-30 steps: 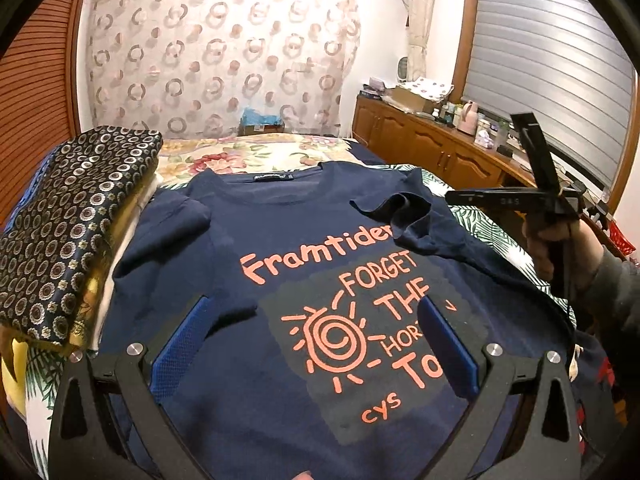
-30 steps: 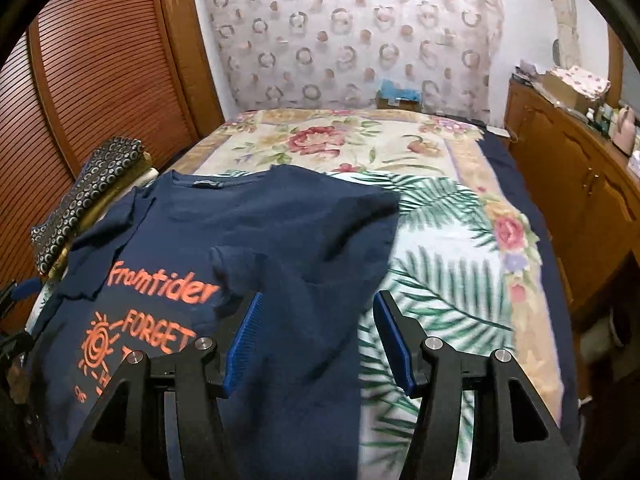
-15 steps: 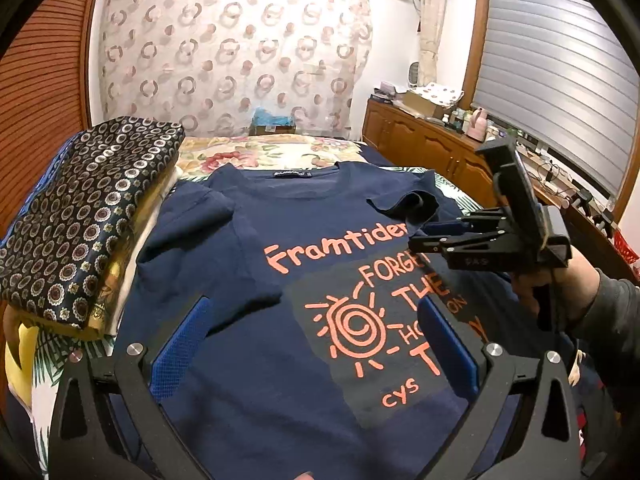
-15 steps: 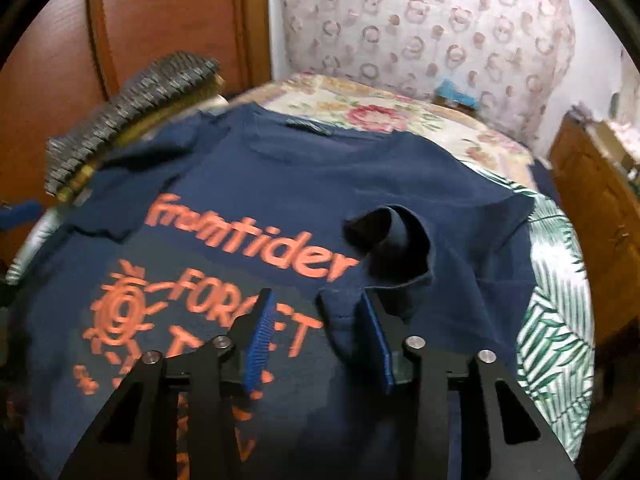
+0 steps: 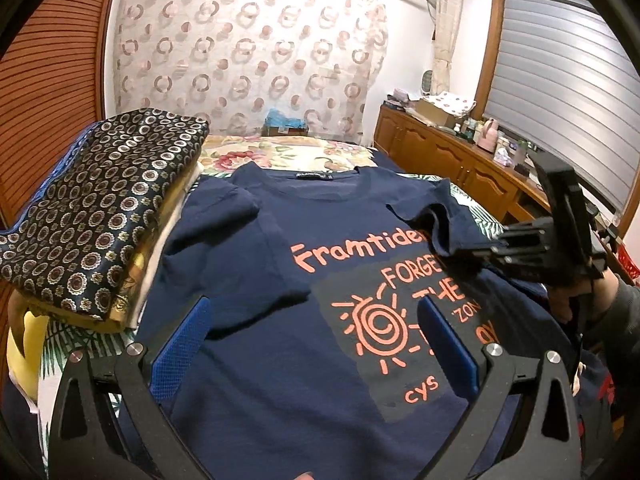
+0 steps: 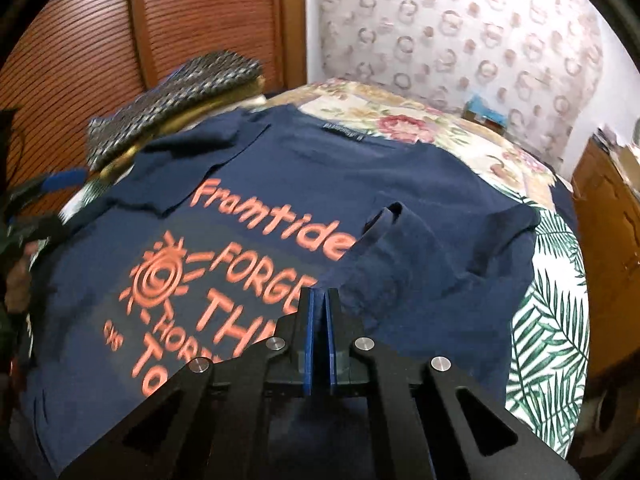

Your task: Fold small clothes

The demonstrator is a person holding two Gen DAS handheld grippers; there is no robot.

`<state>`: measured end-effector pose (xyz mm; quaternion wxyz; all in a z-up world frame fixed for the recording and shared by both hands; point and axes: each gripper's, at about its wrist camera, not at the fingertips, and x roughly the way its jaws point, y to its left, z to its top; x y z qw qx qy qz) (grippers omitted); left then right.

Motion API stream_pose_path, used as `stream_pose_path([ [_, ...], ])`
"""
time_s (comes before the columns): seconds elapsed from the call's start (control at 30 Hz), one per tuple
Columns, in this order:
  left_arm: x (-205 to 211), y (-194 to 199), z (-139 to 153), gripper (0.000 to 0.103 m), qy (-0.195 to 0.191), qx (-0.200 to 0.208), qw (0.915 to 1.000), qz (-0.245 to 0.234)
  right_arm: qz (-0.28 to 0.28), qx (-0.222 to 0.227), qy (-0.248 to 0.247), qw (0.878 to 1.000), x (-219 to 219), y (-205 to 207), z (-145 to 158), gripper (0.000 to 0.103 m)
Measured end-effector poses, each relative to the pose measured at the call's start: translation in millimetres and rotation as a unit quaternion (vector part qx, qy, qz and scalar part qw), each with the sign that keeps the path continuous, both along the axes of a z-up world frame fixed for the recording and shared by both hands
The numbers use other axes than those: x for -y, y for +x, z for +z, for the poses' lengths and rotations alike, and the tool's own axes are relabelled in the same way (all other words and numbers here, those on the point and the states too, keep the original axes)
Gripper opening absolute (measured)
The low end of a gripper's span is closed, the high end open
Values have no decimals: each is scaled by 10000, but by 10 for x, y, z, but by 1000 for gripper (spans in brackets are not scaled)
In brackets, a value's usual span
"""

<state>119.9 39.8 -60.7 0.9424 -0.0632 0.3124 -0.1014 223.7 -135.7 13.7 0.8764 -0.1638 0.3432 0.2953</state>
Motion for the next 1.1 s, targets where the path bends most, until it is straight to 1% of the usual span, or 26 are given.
stream_pose_path([
  [0.07, -19, 12, 3, 103, 21, 2, 10000, 36, -43, 16, -129, 9999, -4, -37, 3, 5],
  [0.1, -28, 23, 6, 103, 38, 4, 10000, 47, -46, -1, -97, 9999, 11, -39, 28, 9],
  [0.13, -40, 33, 9, 103, 62, 8, 10000, 70, -63, -14, -55, 10000, 16, -32, 55, 18],
  [0.17, -52, 45, 13, 103, 78, 10, 9999, 86, -93, -11, -1, 10000, 30, -24, 72, 24],
  [0.2, -69, 53, 12, 103, 85, 10, 9999, 96, -125, 10, 78, 9999, 43, -19, 86, 35],
  [0.23, -87, 60, 9, 103, 93, 10, 9999, 115, -137, 29, 202, 9997, 85, -28, 114, 43],
  [0.3, -122, 70, 11, 103, 97, 10, 9998, 155, -141, 60, 358, 9992, 108, -71, 170, 48],
  [0.43, -190, 79, 21, 103, 83, 29, 9997, 227, -265, 179, 451, 9985, 179, -85, 201, 49],
  [0.57, -260, 150, 69, 103, 191, 66, 9994, 284, -518, 248, 436, 9974, 254, -62, 192, 50],
  [0.7, -339, 342, 126, 103, 348, -2, 9990, 266, -710, 322, 393, 9962, 307, 16, 185, 55],
  [0.77, -370, 460, 153, 102, 408, -62, 9989, 229, -776, 324, 404, 9956, 338, 80, 194, 55],
  [0.83, -376, 599, 171, 99, 485, -121, 9986, 155, -875, 361, 384, 9948, 357, 132, 189, 56],
  [0.93, -367, 845, 165, 92, 619, -305, 9976, 14, -977, 415, 398, 9936, 415, 234, 174, 56],
  [0.97, -365, 963, 154, 87, 664, -409, 9970, -32, -1002, 401, 426, 9932, 437, 281, 168, 56],
  [1.07, -350, 1206, 119, 79, 697, -599, 9956, -179, -1066, 438, 373, 9926, 491, 401, 142, 56],
  [1.1, -346, 1294, 105, 74, 714, -662, 9951, -198, -1095, 468, 330, 9923, 498, 446, 135, 56],
])
